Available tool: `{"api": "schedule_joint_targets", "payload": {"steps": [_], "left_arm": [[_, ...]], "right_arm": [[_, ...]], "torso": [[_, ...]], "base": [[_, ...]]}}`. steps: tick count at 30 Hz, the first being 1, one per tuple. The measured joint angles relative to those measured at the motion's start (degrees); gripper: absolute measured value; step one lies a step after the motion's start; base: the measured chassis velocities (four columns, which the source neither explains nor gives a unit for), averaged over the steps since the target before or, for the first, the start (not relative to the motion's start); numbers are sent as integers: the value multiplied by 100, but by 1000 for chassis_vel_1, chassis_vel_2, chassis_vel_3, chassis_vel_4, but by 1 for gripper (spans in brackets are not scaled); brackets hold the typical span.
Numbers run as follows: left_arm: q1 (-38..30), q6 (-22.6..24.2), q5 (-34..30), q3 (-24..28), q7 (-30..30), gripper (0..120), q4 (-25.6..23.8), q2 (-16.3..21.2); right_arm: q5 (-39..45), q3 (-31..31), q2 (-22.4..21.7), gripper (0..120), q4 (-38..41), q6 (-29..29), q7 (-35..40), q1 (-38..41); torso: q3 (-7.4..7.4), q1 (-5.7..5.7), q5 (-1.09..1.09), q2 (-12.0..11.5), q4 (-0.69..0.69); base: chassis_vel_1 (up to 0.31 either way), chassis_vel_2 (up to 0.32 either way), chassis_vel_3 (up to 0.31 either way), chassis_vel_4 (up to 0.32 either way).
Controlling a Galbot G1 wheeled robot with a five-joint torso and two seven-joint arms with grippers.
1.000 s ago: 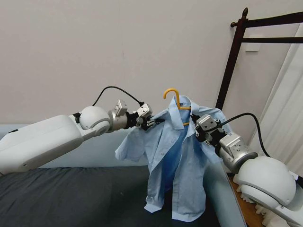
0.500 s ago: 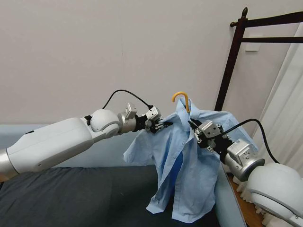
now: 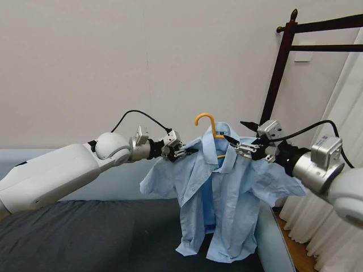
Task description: Pick up the clothes from the sofa and hang them on the clothes hanger.
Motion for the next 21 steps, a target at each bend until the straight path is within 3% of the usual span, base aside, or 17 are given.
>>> {"api": "schedule_joint_targets", "payload": {"steps": [1, 4, 9, 17, 21], "left_arm": [[0, 0, 0, 0, 0, 1, 0, 0], [46, -196, 2, -27, 288, 1, 66, 12], [45, -345, 39, -43, 568, 1, 161, -21], [42, -468, 258, -64, 727, 1, 71, 32], [123, -500, 421, -105, 745, 1, -9, 87]], "right_arm": [[0, 0, 0, 82, 0, 0, 0, 0], [305, -55, -342, 96, -454, 80, -935, 29], [209, -112, -534, 100, -907, 242, -2011, 94], [-563, -246, -635, 100, -1020, 355, -2822, 118], [-744, -332, -708, 85, -944, 212, -2844, 32]], "torso": [[0, 0, 0, 0, 0], [0, 0, 0, 0, 0], [0, 0, 0, 0, -2], [0, 0, 0, 0, 0], [0, 0, 0, 0, -1]], "base": [[0, 0, 0, 0], [0, 0, 0, 0], [0, 0, 0, 0], [0, 0, 0, 0], [0, 0, 0, 0]]}}
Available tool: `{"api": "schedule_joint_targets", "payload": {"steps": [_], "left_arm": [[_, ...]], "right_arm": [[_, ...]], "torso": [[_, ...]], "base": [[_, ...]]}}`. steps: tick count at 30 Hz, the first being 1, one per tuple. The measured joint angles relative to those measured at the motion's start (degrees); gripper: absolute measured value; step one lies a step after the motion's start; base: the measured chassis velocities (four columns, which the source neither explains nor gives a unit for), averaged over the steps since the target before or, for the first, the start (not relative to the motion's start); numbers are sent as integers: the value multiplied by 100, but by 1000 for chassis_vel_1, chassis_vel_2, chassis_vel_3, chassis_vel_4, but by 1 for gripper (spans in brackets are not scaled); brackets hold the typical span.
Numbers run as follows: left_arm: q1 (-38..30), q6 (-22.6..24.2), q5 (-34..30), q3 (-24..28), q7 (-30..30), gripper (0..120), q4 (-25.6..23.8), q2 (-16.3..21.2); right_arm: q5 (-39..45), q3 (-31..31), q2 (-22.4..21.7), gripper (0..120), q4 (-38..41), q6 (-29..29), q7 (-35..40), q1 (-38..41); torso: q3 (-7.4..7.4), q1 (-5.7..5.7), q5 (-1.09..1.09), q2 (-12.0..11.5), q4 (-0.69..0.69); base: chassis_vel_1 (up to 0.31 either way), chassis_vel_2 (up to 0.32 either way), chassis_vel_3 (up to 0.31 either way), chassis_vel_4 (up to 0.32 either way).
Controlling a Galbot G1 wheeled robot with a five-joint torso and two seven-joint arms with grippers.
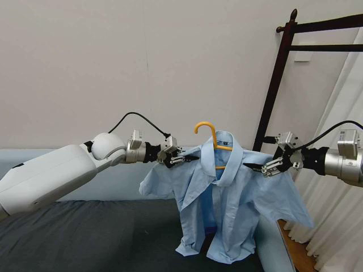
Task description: Pick up the clothes from the sofa and hang them on the clothes hanger.
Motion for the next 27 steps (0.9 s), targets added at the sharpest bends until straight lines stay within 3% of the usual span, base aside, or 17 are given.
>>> {"api": "schedule_joint_targets", "payload": {"steps": [14, 20, 27], "left_arm": [[22, -93, 390, -40, 148, 1, -91, -27], [78, -282, 600, -91, 257, 1, -70, -59], [147, -623, 853, -109, -57, 1, -33, -36]], "right_arm": [[-101, -76, -73, 39, 177, -226, -110, -91], [-27, -112, -93, 12, 244, -256, -101, -136], [-83, -113, -47, 9, 280, -170, -10, -133]], "torso": [[0, 0, 0, 0, 0], [0, 0, 0, 0, 0], [0, 0, 0, 0, 1]], "base": [[0, 0, 0, 0], [0, 0, 0, 0], [0, 0, 0, 0]]}}
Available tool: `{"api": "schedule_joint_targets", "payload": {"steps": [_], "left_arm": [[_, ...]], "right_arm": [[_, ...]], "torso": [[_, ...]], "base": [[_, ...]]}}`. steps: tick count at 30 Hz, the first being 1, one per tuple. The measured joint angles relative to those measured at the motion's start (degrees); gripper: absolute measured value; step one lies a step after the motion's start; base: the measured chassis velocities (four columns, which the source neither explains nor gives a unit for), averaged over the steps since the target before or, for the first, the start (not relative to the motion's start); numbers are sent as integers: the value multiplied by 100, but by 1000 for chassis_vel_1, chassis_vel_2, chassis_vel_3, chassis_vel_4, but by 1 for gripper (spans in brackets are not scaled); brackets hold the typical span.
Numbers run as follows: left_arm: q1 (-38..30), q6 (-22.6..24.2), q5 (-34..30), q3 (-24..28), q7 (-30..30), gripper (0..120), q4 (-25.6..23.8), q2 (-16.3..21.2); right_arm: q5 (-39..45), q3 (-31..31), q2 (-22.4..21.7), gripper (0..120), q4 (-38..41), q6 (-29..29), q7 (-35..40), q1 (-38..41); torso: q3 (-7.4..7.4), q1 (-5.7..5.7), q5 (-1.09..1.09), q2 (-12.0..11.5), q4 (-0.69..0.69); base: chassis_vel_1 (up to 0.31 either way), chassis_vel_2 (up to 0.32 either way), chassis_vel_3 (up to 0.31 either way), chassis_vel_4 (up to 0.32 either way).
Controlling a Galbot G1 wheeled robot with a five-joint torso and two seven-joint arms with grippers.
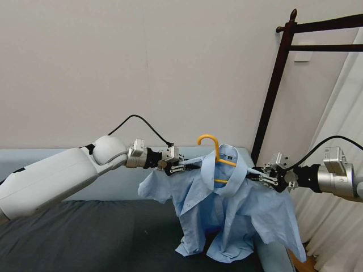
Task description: Pick up the clothes from the sofa and hang them on the clothes hanger.
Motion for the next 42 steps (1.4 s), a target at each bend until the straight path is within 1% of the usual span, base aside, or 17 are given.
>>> {"api": "schedule_joint_targets", "payload": {"steps": [2, 5, 8, 10, 11, 15, 16, 21, 22, 25, 26, 27, 29, 31, 33, 36, 42], "left_arm": [[-2, -22, 2, 1, -52, 4, 7, 0], [-69, -43, 3, 8, -157, 19, 12, -7], [-105, -37, 18, 9, -300, 26, -20, -1], [-141, -15, 111, 7, -489, 38, -76, 46], [-141, -15, 111, 7, -489, 38, -76, 46], [10, 34, 330, -241, -608, 56, -222, 280], [10, 34, 330, -241, -608, 56, -222, 280], [717, 108, 403, -1284, -1171, 78, -597, 694], [717, 108, 403, -1284, -1171, 78, -597, 694], [1566, 342, 180, -2027, -1853, 91, -1109, 858], [1847, 407, 56, -2180, -2214, 96, -1296, 864], [1847, 407, 56, -2180, -2214, 96, -1296, 864], [2348, 498, -174, -2388, -2947, 99, -1602, 772], [2666, 529, -327, -2497, -3403, 100, -1756, 594], [2793, 529, -397, -2529, -3574, 100, -1808, 480], [3009, 424, -726, -2537, -4088, 100, -1957, 0], [2792, 389, -1074, -2279, -4476, 100, -2028, -433]], "right_arm": [[-9, 0, -2, 9, 13, 11, 43, 0], [24, 38, -23, 8, 59, -27, 192, 20], [107, 67, -34, 8, 78, -91, 292, 36], [269, 106, -57, 8, 111, -243, 451, 51], [269, 106, -57, 8, 111, -243, 451, 51], [596, 157, -80, 8, 211, -632, 906, 53], [596, 157, -80, 8, 211, -632, 906, 53], [1124, 240, 231, 7, 297, -1157, 1983, 158], [1124, 240, 231, 7, 297, -1157, 1983, 158], [1461, 328, 430, 7, 354, -1462, 2641, 317], [1605, 340, 475, 7, 387, -1596, 2845, 422], [1605, 340, 475, 7, 387, -1596, 2845, 422], [1968, 343, 544, 7, 471, -1891, 3200, 690], [2384, 321, 591, 7, 566, -2142, 3540, 977], [2596, 288, 608, 7, 621, -2222, 3721, 1115], [2979, 216, 613, 7, 804, -2298, 4083, 1393], [3010, 152, 643, 7, 795, -2298, 4358, 1381]], "torso": [[0, 0, 0, 0, 0], [0, 0, 0, 0, -1], [0, 0, 0, 0, -1], [0, 0, 0, 0, -2], [0, 0, 0, 0, -2], [0, 0, -1, 0, -1], [0, 0, -1, 0, -1], [0, 0, 1, 0, 0], [0, 0, 1, 0, 0], [0, 0, -1, 0, 2], [0, 0, -2, 0, 3], [0, 0, -2, 0, 3], [0, 0, 0, 0, 2], [0, 0, -1, 0, 0], [0, 0, -2, 0, -1], [0, 0, -1, 0, -3], [0, 0, 1, 1, -1]], "base": [[0, 0, 0, 0], [0, 0, 0, 0], [0, 0, 0, 0], [0, 0, 0, 0], [0, 0, 0, 0], [0, 0, 0, 0], [0, 0, 0, 0], [0, 0, 0, 0], [0, 0, 0, 0], [0, 0, 0, 0], [0, 0, 0, 0], [0, 0, 0, 0], [0, 0, 0, 0], [0, 0, 0, 0], [0, 0, 0, 0], [0, 0, 0, 0], [0, 0, 0, 0]]}}
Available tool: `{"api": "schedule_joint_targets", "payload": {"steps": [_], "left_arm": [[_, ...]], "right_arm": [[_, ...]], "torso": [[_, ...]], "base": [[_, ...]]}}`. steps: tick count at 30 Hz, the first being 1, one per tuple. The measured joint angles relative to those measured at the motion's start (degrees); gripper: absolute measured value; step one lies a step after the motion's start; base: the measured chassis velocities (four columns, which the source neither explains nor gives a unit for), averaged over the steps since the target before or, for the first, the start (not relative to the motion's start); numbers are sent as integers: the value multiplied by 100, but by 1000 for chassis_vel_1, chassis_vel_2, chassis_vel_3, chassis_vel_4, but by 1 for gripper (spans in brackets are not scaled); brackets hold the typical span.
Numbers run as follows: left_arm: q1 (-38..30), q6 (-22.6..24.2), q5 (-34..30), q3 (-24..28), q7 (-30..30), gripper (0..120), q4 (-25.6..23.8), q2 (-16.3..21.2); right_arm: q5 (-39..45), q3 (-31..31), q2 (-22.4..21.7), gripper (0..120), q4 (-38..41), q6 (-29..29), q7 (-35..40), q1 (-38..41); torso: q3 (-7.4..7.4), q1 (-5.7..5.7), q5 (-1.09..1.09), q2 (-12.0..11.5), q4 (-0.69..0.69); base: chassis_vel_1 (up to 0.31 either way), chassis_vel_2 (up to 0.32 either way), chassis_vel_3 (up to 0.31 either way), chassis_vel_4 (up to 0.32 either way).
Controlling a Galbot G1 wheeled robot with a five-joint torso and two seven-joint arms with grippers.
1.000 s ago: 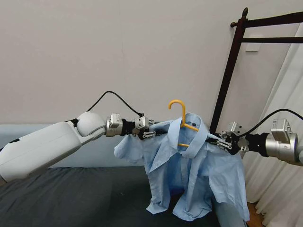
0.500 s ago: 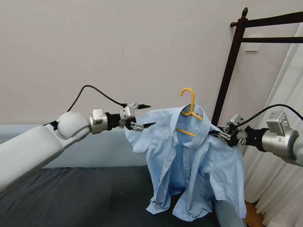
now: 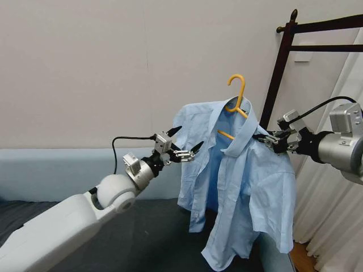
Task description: Pick up the clothes from the sofa and hang them on the clothes hanger.
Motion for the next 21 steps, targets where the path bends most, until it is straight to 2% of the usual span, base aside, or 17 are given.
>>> {"api": "schedule_joint_targets", "payload": {"steps": [3, 6, 10, 12, 15, 16, 20, 21], "left_arm": [[-290, 88, -36, 256, -245, 100, 177, -337], [-398, 150, -7, 350, -390, 99, 323, -504], [-400, 175, 15, 399, -494, 85, 553, -670], [-386, 175, 26, 407, -494, 82, 581, -686], [-357, 175, 100, 454, -476, 69, 627, -741], [-357, 175, 100, 454, -476, 69, 627, -741], [-359, 188, 175, 476, -469, 48, 725, -813], [-359, 188, 175, 476, -469, 48, 725, -813]], "right_arm": [[-16, -9, -2, 7, -85, 1, 19, -36], [-20, -9, -25, 7, -85, 4, -9, -46], [-10, -8, -53, 7, -74, 13, -53, -44], [0, -8, -55, 7, -68, 15, -57, -40], [37, -7, -71, 7, -32, 23, -58, -26], [37, -7, -71, 7, -32, 23, -58, -26], [72, -8, -89, 7, -4, 27, -73, -27], [72, -8, -89, 7, -4, 27, -73, -27]], "torso": [[1, 0, 1, -1, -1], [0, 0, 1, 0, -1], [0, 0, 0, 0, 1], [0, 0, 0, -1, 1], [0, 0, -1, 0, 2], [0, 0, -1, 0, 2], [0, 0, 0, -1, 1], [0, 0, 0, -1, 1]], "base": [[0, 0, 0, 0], [0, 0, 0, 0], [0, 0, 0, 0], [0, 0, 0, 0], [0, 0, 0, 0], [0, 0, 0, 0], [0, 0, 0, 0], [0, 0, 0, 0]]}}
